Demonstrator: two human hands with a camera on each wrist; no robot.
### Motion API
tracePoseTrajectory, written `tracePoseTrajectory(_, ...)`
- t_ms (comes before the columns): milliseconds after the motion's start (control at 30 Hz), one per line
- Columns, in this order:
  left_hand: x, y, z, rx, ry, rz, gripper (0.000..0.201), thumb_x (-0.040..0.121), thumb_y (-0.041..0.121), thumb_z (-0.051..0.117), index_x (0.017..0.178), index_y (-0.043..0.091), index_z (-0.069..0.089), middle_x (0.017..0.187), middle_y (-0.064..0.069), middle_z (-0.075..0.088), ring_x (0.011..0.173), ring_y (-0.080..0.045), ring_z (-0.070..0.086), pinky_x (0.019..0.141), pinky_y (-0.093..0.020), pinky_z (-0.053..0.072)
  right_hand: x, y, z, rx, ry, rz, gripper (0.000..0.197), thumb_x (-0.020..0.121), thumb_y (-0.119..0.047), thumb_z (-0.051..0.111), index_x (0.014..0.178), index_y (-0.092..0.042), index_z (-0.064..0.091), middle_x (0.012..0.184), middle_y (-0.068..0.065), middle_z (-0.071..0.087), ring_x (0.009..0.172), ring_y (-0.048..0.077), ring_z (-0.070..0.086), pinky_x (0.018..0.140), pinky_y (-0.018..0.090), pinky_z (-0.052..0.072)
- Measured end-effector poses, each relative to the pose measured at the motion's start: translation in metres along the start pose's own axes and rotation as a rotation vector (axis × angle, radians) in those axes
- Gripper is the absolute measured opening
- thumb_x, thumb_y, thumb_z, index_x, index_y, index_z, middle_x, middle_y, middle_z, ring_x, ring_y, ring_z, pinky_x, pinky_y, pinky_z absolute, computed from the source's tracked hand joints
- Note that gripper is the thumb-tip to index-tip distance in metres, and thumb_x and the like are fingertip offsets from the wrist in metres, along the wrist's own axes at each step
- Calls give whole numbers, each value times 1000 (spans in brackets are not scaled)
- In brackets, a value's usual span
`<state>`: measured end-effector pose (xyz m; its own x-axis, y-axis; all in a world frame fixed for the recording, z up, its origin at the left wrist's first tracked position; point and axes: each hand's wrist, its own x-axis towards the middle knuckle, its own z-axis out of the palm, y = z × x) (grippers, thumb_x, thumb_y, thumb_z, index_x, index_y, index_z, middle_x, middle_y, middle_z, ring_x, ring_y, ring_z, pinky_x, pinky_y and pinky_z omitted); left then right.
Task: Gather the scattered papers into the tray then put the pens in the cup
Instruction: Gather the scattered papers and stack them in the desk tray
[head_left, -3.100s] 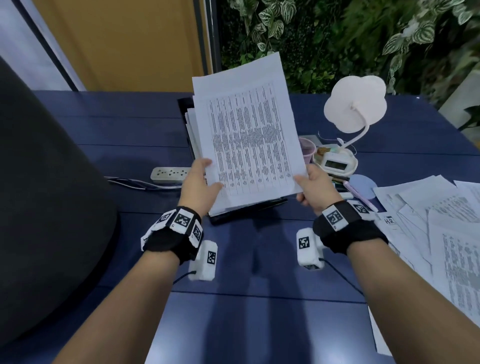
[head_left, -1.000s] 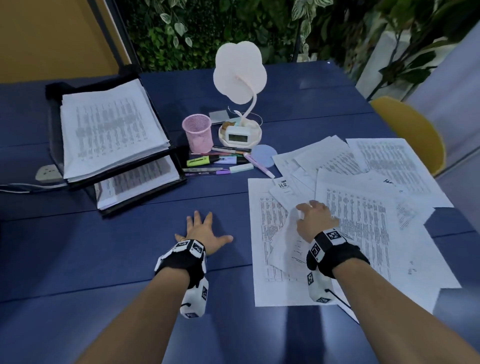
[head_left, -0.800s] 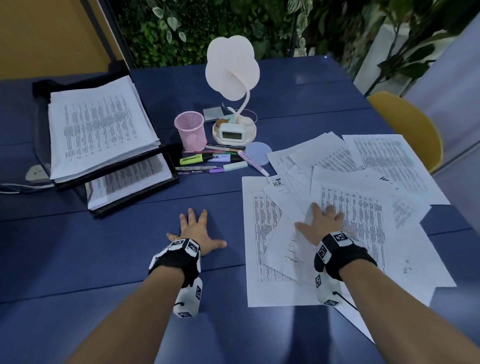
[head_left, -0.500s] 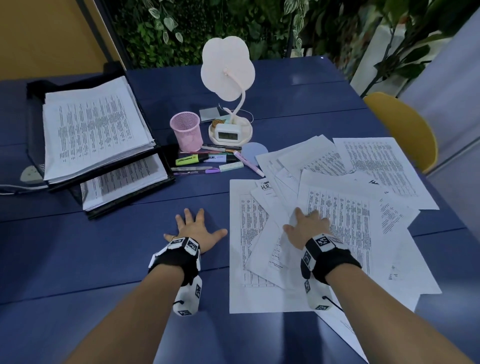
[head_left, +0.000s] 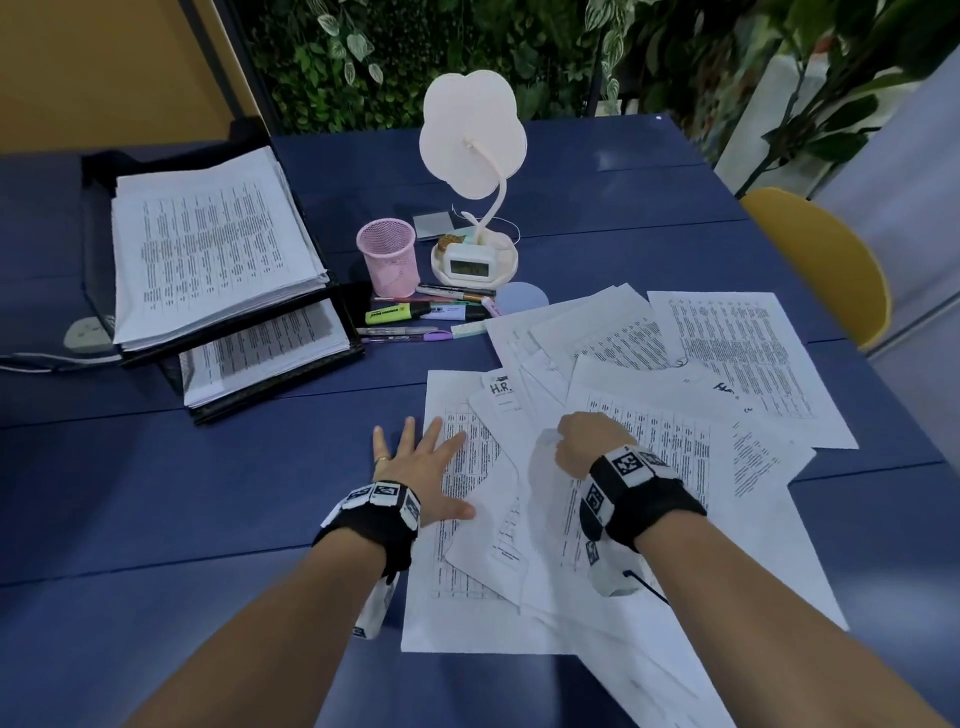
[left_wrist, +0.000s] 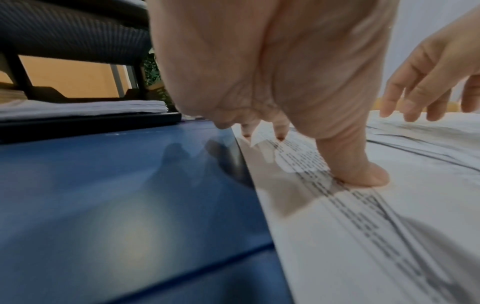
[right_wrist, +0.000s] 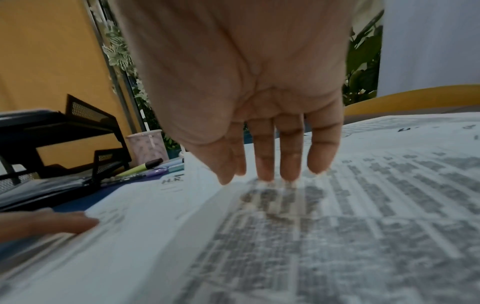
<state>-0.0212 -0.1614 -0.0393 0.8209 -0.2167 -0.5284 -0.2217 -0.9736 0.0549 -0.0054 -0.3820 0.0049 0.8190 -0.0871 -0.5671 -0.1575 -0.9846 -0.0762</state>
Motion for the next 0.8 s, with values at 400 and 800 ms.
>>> tracePoseTrajectory(400,-9,-86,-23,106,-111,-214,107,71,62,67,146,46,-8,158,-2,-17,143,-33,-21,102,-68,-17,8,7,28,115,167,222,87,66,-76,54,137,-33,28,147,5,28,135,34,23,99,68,25)
tracePoseTrajectory(800,-13,-101,-17,-191,167,-201,67,90,33,55,148,34,20,159,-1,8,146,-22,10,115,-54,6,5,-17,27,97,59,125,82,69,-76,53,133,-28,31,136,8,33,126,33,31,91,57,42)
